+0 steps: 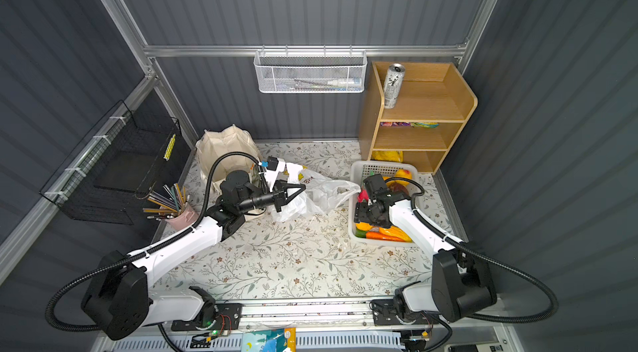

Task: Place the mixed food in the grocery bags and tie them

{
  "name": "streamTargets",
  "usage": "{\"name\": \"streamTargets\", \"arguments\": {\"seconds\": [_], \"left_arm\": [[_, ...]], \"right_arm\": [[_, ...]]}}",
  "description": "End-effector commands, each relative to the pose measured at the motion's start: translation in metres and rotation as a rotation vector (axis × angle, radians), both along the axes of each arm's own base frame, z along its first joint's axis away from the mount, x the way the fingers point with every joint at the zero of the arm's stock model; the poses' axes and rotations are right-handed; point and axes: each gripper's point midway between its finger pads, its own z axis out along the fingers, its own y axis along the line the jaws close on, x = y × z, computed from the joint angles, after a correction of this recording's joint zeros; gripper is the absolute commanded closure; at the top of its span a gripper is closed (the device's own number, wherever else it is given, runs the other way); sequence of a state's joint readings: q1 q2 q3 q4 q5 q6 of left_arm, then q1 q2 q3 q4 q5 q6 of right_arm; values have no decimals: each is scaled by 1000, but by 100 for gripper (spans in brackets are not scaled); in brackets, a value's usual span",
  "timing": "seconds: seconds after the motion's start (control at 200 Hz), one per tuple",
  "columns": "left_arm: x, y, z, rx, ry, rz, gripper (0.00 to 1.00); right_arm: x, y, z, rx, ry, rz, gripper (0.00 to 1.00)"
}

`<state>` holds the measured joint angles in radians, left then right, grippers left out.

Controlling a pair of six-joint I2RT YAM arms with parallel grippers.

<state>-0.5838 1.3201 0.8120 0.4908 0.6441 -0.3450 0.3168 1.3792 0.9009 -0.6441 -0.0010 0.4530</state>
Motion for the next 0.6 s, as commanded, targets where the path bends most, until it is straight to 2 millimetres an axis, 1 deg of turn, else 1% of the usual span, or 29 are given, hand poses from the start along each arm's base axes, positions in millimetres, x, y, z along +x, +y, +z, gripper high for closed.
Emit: {"name": "streamTargets", "arguments": {"seconds": [0.0, 0.075, 0.12, 0.16, 0.21, 0.27, 0.32, 0.375, 0.465, 0.595], "left_arm": [[-4, -2, 8, -33, -10, -25, 100], [-4, -3, 5, -35, 1, -27, 100], [-3, -4, 5, -36, 6, -30, 100], [-3, -4, 5, -37, 9, -32, 100], [-3, -5, 7, -41, 11, -34, 100], [-3, -5, 9, -43, 8, -36, 100], [-3, -5, 12, -44, 5, -38, 100], [-3, -5, 11, -42, 9, -41, 100], [-3, -7, 14, -51, 13, -49, 100], [-3, -9, 17, -75, 19, -61, 100]], "right_arm": [[2, 0, -5, -7, -5, 3, 23], [2, 0, -5, -1, -11, 3, 25], [2, 0, -3, 6, -7, 3, 24], [1, -1, 3, 9, -8, -1, 22], [2, -6, 16, 9, -49, -17, 20], [5, -19, 39, 31, -120, -75, 19], [9, -33, 64, 65, -203, -129, 19], [14, -50, 83, 74, -260, -176, 19], [20, -75, 101, 87, -283, -231, 19], [40, -105, 98, 104, -258, -306, 20]]}}
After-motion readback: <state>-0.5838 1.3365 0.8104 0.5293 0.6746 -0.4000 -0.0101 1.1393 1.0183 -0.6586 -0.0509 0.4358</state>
